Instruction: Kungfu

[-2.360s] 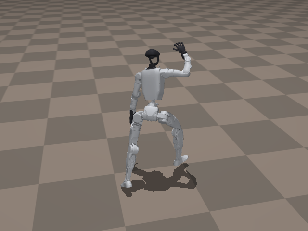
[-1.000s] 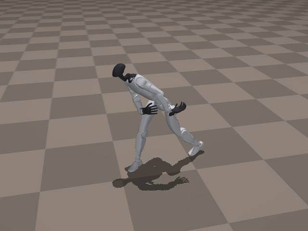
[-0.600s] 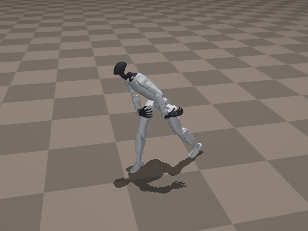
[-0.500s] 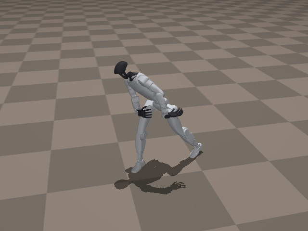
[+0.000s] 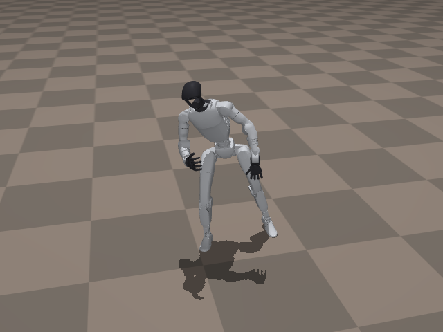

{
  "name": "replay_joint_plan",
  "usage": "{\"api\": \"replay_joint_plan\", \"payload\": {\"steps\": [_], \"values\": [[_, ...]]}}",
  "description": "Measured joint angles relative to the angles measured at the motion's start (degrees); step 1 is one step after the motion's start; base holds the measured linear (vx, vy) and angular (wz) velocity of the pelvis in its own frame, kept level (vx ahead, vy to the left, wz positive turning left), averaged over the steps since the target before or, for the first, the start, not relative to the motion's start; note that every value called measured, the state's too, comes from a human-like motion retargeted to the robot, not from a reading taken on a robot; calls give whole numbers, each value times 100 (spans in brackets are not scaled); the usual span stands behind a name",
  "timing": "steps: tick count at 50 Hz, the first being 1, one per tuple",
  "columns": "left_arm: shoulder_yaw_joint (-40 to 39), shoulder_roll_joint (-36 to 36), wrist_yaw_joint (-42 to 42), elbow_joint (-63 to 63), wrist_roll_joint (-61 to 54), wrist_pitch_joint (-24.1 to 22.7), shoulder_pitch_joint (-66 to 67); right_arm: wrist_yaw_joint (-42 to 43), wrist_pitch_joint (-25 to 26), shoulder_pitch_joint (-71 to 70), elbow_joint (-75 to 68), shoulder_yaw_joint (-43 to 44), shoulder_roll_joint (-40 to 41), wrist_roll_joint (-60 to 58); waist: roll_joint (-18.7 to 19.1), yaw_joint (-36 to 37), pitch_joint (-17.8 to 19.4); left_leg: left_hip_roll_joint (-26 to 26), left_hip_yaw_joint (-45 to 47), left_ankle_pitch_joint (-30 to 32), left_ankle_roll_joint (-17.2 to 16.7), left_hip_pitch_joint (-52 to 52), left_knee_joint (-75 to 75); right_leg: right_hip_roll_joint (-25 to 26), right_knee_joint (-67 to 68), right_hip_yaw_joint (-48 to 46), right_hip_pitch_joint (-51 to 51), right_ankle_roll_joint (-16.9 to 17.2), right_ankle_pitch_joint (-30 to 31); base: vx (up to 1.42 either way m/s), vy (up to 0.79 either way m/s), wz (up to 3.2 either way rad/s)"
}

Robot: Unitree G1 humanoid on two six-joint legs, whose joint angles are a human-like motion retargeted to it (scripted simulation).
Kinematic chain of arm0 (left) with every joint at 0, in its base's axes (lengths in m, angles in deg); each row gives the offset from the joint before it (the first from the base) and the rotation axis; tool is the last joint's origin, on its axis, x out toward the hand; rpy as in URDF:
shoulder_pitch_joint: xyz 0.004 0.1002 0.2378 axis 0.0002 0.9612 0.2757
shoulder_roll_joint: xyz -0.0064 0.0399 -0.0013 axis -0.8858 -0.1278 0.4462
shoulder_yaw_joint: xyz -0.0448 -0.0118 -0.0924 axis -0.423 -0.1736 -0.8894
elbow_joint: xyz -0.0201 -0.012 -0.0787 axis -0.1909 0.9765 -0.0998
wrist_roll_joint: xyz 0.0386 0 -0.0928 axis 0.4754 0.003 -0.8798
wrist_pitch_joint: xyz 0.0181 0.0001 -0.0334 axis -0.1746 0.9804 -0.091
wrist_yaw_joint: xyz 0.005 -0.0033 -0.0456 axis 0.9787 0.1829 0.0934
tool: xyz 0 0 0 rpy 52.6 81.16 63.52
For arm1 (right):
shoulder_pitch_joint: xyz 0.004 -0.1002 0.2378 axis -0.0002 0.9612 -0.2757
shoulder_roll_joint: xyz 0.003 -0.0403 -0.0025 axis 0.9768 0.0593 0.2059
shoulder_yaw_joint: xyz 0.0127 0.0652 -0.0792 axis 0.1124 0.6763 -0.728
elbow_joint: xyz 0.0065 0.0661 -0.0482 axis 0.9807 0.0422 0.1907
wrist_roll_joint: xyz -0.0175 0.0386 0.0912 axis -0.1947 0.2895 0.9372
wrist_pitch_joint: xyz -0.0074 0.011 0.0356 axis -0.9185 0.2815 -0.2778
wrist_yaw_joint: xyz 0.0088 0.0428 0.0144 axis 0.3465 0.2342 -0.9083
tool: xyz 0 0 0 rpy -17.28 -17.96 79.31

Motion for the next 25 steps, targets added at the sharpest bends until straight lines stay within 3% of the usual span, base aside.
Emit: {"api": "replay_joint_plan", "payload": {"steps": [2,5,8,10,15,20,25], "values": [[-120,-3,-26,2,-918,-88,166,151,150,341,412,101,-351,345,62,141,24,569,256,-15,205,44,-8,241,-180,-549,467,-182,-63,21,-38,52],[-357,37,-311,-136,-2357,-111,378,174,409,887,1014,323,-951,817,-78,279,-77,605,555,-314,369,53,173,78,-441,-909,820,-125,-16,18,0,63],[-598,65,-546,-344,-3548,23,675,-195,793,1585,1540,567,-1447,1526,-298,276,-262,539,1249,-526,921,215,-21,-276,-618,-1260,1130,4,13,24,18,85],[-760,93,-635,-470,-4132,105,894,-375,946,2091,1818,711,-1681,1986,-373,298,-359,591,1523,-541,811,340,-156,-415,-721,-1517,1382,88,47,29,23,71],[-966,5,-674,-870,-4968,252,1431,-661,1154,3558,2228,1172,-1976,2426,-626,532,-587,517,905,-833,589,419,-141,-573,-1166,-1842,1995,274,435,34,35,40],[-1106,-118,-890,-1304,-5215,373,1900,-908,1336,5093,2094,1776,-1588,2369,-1002,651,-916,218,450,-1207,734,305,133,-923,-1664,-2131,2564,538,1144,40,41,78],[-1296,-9,-1136,-1463,-5638,616,2128,-1032,1466,6366,1685,2269,-509,2696,-1453,756,-1257,-264,-72,-1529,972,-12,575,-1336,-2439,-2378,3180,744,2418,39,47,97]]}}
